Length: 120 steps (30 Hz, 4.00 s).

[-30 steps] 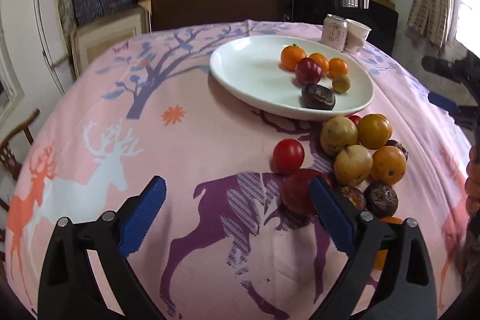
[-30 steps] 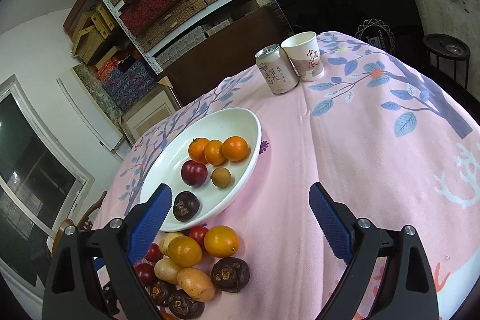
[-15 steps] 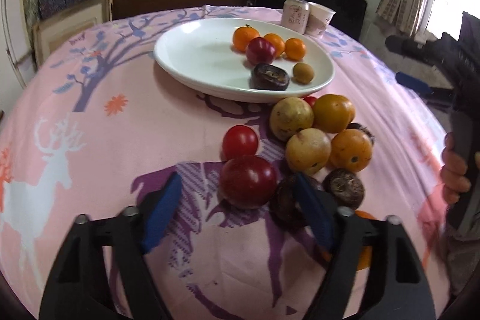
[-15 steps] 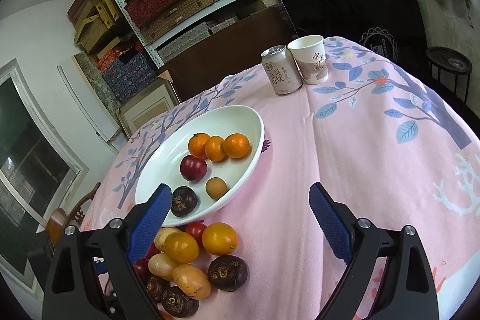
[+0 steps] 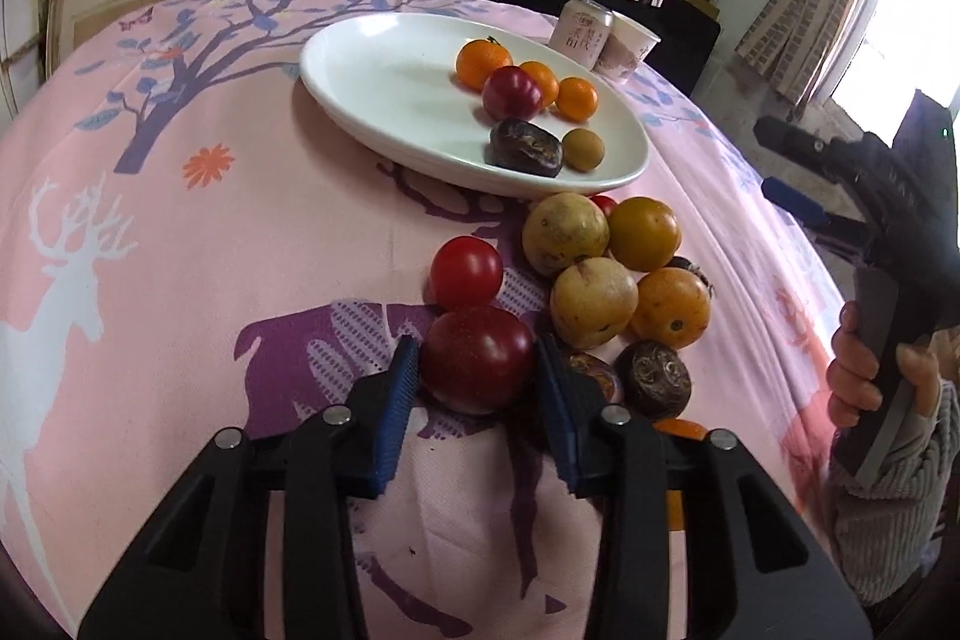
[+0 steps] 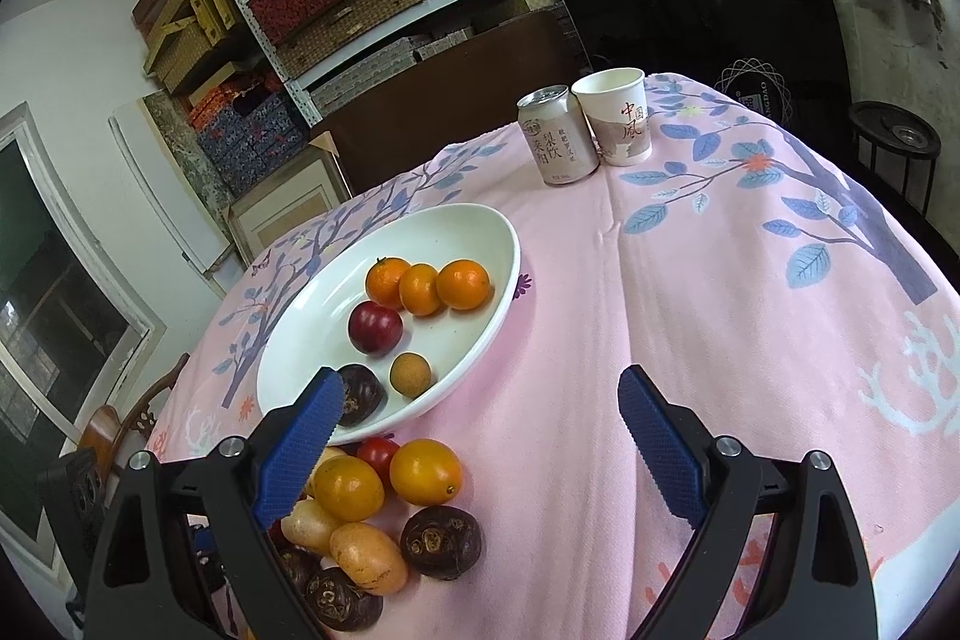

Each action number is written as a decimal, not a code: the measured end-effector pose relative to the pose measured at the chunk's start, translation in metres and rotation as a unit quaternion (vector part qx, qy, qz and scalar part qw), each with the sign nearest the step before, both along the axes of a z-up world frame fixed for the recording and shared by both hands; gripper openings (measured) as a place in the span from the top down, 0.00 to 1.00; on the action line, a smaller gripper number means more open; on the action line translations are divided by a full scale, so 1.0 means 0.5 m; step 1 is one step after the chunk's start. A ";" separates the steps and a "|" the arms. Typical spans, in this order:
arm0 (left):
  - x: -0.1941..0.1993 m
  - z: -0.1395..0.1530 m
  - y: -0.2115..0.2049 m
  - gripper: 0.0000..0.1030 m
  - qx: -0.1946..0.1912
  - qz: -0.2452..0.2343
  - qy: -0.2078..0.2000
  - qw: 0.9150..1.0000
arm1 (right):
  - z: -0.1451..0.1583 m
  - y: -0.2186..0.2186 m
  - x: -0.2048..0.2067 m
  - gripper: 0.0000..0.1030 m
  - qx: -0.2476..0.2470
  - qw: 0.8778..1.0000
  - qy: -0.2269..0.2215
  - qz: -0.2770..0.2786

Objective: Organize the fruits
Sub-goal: 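Grasp a large red plum with the left tool while the right tool grasps a dark brown fruit, then lower both fruits onto the white plate and open both tools, then grasp a small red tomato with the left tool while the right tool grasps an orange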

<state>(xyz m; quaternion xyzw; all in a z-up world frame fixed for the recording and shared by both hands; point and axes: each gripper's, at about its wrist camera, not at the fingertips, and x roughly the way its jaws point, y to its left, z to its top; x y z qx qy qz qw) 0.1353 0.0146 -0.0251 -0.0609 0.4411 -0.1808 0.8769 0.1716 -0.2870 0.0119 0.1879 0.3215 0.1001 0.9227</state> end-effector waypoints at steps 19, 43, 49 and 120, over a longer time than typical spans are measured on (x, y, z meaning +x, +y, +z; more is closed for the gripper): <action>-0.007 0.011 0.024 0.62 0.088 0.067 -0.038 0.993 | -0.080 0.100 -0.074 0.43 -0.182 0.979 0.053 0.072; 0.014 -0.007 0.019 0.63 0.085 0.077 -0.028 0.993 | -0.098 0.140 -0.052 0.60 -0.176 0.974 0.072 0.125; 0.028 -0.005 0.019 0.62 0.080 0.079 -0.030 0.993 | -0.099 0.132 -0.050 0.60 -0.169 0.975 0.075 0.123; 0.042 0.009 -0.009 0.07 0.163 0.119 -0.065 0.977 | -0.026 -0.026 0.000 0.06 0.034 0.999 0.035 -0.019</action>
